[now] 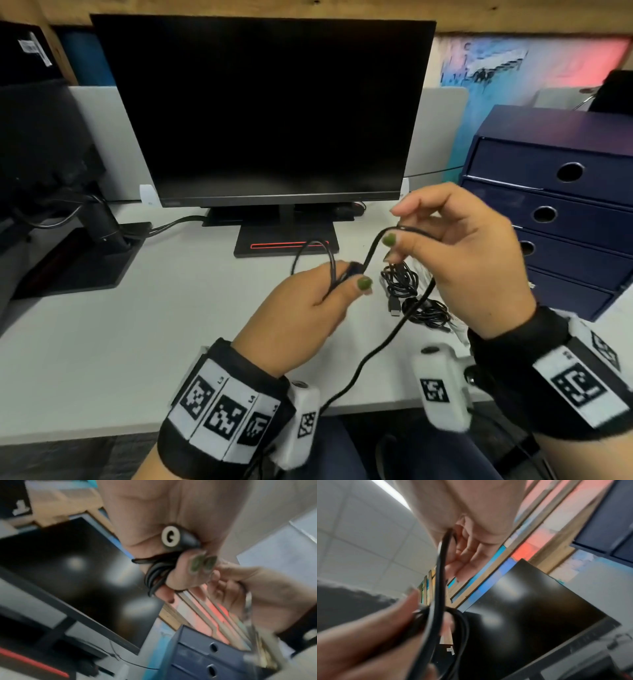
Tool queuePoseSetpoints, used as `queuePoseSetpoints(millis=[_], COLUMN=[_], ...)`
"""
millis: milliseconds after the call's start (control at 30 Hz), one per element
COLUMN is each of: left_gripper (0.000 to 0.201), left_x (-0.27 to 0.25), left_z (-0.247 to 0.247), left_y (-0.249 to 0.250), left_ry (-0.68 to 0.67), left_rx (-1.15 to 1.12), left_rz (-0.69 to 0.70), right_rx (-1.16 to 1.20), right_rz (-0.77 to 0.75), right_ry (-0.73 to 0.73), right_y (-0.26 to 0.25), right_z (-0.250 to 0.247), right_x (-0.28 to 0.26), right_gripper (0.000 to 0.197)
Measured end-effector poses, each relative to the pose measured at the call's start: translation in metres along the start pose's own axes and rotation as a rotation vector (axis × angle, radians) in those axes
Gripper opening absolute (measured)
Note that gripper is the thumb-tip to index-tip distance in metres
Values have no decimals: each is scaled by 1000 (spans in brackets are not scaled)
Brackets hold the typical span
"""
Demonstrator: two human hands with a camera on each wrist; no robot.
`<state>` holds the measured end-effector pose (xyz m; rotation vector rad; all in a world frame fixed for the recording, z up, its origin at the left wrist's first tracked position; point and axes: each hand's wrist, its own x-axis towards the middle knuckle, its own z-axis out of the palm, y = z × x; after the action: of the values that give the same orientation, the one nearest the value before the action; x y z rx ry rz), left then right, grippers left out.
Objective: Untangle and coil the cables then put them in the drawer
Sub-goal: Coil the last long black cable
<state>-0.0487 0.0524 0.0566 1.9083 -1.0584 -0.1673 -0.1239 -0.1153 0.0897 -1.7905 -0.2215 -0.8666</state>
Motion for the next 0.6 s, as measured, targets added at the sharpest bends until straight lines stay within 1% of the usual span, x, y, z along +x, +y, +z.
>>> queuePoseSetpoints(millis=[100,133,200,267,300,333,367,400,433,467,500,567,600], left_gripper=[24,24,22,23,24,23,23,22,21,19,17,19,24], left_x=[-4,-5,-7,-7,-8,-8,-8,-8,-7,-7,-6,-6,-6], left_z=[-1,-2,-4,-1,1,3,4,4,2,-2,-6,-16,-20], left_y=[10,12,14,16,17,18,19,20,21,22,23,22,21], left_ry=[-158,-216,-315,-357,-356,-346,-328,-299,-252,-186,-108,58,125], left_rx=[-432,-551,-734,-905,-999,-1093,-1178,-1239,-1266,-1259,-1220,-1074,-967], left_rz=[0,23,119,196,220,245,271,293,306,310,311,305,290], right_rx=[-29,-39,-45,-104,-122,-63,2,74,83,72,64,69,102], right_rz=[-36,-27,-4,63,117,208,270,326,343,371,411,478,504], right_ry=[51,67,77,18,-45,-115,-194,-264,-322,-401,-489,-625,-663], right_y=[-3,-3,4,16,24,28,32,36,38,38,43,44,45], right_z=[3,5,10,19,27,35,43,51,57,63,69,79,81], right_x=[12,14,13,7,2,-3,-8,-15,-22,-31,-42,-59,-65], right_gripper=[24,21,22,28,31,31,27,22,19,19,24,36,37])
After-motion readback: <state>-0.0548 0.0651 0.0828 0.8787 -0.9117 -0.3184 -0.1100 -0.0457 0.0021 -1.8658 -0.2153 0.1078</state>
